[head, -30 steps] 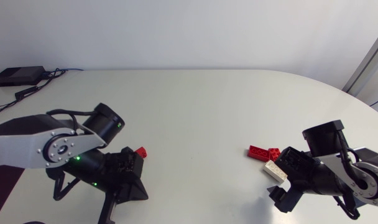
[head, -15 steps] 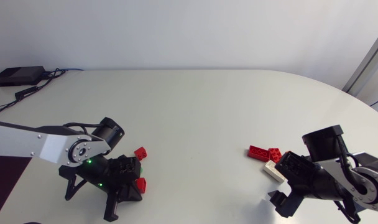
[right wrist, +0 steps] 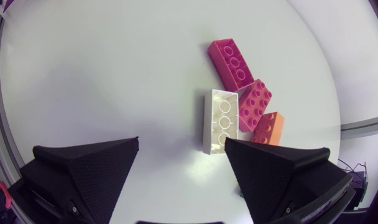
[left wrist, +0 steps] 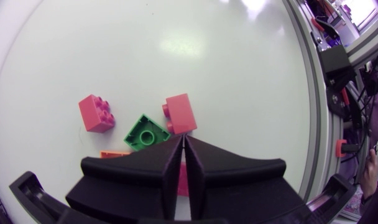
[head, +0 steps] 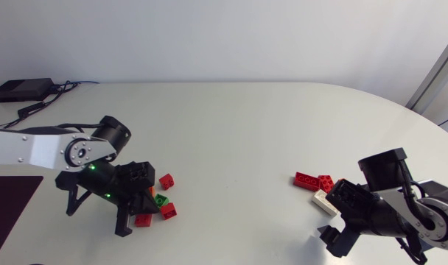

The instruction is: Sort duplo bricks by size, large to the right and small to the left

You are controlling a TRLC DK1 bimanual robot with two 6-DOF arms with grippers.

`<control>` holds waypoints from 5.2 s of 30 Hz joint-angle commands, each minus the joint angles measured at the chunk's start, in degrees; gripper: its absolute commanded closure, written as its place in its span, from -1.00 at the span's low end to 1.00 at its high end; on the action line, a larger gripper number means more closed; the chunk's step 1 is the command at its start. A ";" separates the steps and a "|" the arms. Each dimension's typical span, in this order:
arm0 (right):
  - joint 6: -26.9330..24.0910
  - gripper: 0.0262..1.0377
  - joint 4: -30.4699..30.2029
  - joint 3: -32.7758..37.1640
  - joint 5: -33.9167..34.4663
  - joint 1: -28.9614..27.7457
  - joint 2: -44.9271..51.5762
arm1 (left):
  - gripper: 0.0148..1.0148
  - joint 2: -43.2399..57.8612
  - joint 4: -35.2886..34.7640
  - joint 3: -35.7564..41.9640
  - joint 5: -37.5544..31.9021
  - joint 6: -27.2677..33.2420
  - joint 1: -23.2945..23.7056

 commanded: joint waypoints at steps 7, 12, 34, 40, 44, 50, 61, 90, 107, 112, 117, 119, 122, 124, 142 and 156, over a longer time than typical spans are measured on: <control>-1.35 -0.92 0.66 -2.55 0.19 -0.87 0.15 | 0.89 -7.69 -8.08 -4.44 0.24 8.86 6.13; -0.91 -0.92 1.63 -2.46 0.10 -0.26 0.51 | 0.89 -7.61 -8.61 -6.81 -0.46 12.02 9.29; -1.71 -0.92 0.40 -2.46 0.19 -0.79 -0.72 | 0.89 1.09 -2.98 0.75 -0.90 6.40 3.84; -1.53 -0.92 0.49 -2.29 0.19 -0.52 -0.20 | 0.89 -2.33 -3.69 5.84 2.62 -0.20 -0.11; -1.27 -0.92 0.58 -2.46 0.10 -0.35 -0.20 | 0.88 3.99 1.41 10.50 3.05 -4.33 -0.82; -1.44 -0.92 0.58 -2.82 0.19 -0.43 -0.28 | 0.88 14.28 7.91 16.48 3.05 -8.81 -0.20; -1.62 -0.92 0.66 -2.90 0.19 -0.70 -0.46 | 0.89 17.62 8.44 14.46 0.51 -7.93 0.94; 0.14 -0.92 -5.40 2.37 0.28 -7.03 -13.12 | -0.91 -15.87 6.86 6.02 2.26 -20.76 4.02; 4.27 -0.92 -7.60 8.52 -2.80 -25.04 -27.53 | -0.94 -40.65 7.04 -1.10 -7.40 -30.26 19.57; 5.94 -0.92 -8.30 8.79 -9.74 -32.95 -29.90 | -0.94 -49.71 8.62 -4.97 -7.32 -32.80 23.53; 9.37 -0.92 -5.58 8.43 -10.36 -35.33 -36.50 | -0.94 -57.88 8.62 -8.22 -7.32 -34.47 25.90; 10.60 -0.92 -4.26 7.64 -10.10 -35.59 -39.31 | -0.94 -60.96 8.79 -9.36 -7.32 -35.00 26.78; 11.74 -0.92 -3.99 6.94 -10.18 -35.24 -40.98 | -0.94 -64.38 9.76 -11.38 -7.32 -35.79 26.96; 12.62 -0.92 -2.76 5.80 -10.36 -35.15 -43.53 | -0.94 -66.84 12.13 -13.67 -7.32 -37.37 26.96; 24.84 -0.92 11.72 -10.55 -4.40 -21.50 -53.84 | -0.94 -79.70 25.51 -31.34 -16.32 -50.97 20.14; 33.71 -0.92 21.93 -22.15 -0.08 -11.51 -60.40 | -0.94 -88.47 34.46 -43.46 -22.96 -60.40 15.18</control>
